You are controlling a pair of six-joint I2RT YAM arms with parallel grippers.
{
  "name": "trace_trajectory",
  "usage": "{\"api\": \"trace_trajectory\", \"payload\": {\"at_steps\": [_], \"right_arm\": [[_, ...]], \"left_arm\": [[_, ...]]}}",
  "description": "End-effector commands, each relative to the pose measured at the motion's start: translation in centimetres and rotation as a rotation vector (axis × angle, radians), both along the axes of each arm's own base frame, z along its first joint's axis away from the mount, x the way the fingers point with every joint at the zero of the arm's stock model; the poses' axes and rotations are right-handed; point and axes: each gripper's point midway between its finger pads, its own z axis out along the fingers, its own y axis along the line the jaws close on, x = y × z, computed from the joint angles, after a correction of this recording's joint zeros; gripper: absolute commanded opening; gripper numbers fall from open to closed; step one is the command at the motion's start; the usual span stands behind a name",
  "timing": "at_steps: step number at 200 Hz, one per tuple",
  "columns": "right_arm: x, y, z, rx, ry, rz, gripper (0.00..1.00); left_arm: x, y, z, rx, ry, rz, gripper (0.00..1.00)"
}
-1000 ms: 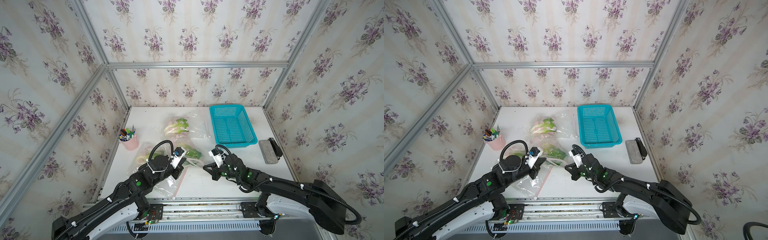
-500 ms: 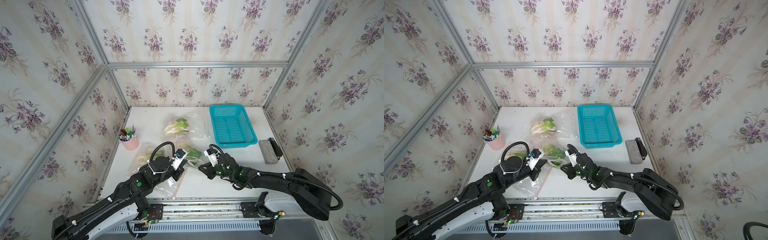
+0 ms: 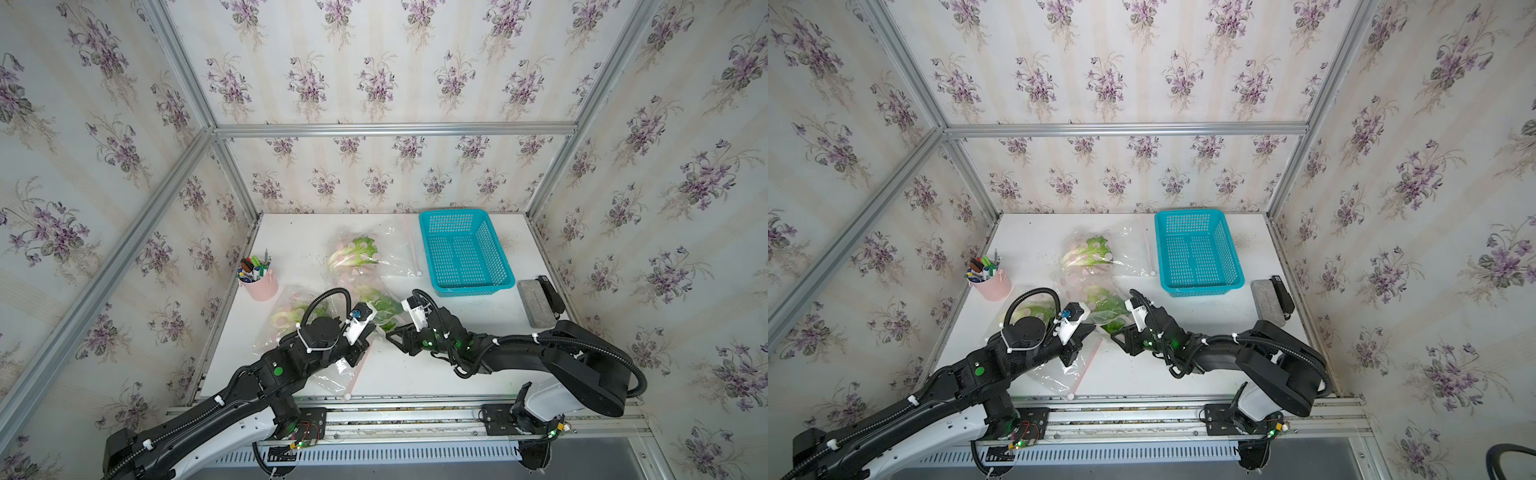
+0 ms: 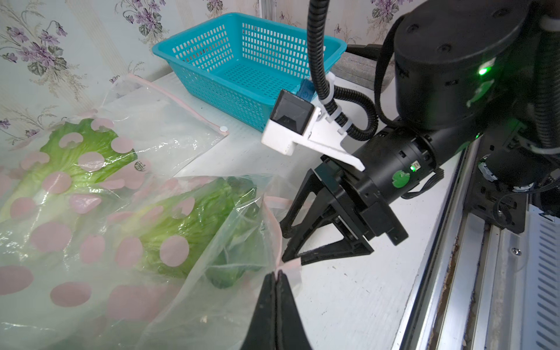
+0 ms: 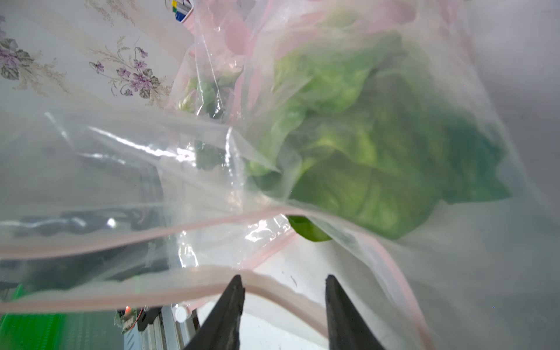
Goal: Open the zip-top bag and take out the chinese cabbages
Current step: Pick up the Chinese cabbage from the zipper food storage bag.
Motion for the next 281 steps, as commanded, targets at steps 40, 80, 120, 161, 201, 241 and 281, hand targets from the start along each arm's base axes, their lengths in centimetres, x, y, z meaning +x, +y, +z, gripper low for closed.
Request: {"api": "trace_trajectory", "payload": {"at_steps": [40,80,120,161,201,241,281], "right_arm": [[3.0,-0.2,4.1,0.107,-0.183,-0.127,0.56],[2.9,0.7,3.8,0.123,-0.169,-0.101,0.62],[1.9,0.3,1.9,0.158,-0.086,-0.112,0.66],[1.0,1.0,1.2,0.177,-0.063,-0.079,0.66],[2.1,1.6,2.4,0.237,-0.166,-0.108,0.67],[3.4,2.3,2.3,0.216,-0.23,-0.134,0.67],[4.6,3.5,1.8,0.196,-0.261,-0.138,0.68]], "left_arm": [[-0.2,-0.2,-0.3,-0.007,0.001,0.001,0.0],[-0.3,-0.3,-0.6,0.0,0.005,-0.002,0.0],[-0.2,-0.4,-0.6,0.005,0.004,0.003,0.0],[-0.1,-0.7,-0.8,0.002,0.007,0.005,0.0],[-0.2,-1.0,-0.8,0.003,0.009,0.0,0.0],[-0.2,-0.9,-0.8,0.008,0.001,0.002,0.0],[-0.1,-1.1,-1.0,0.02,0.005,-0.001,0.0]]}}
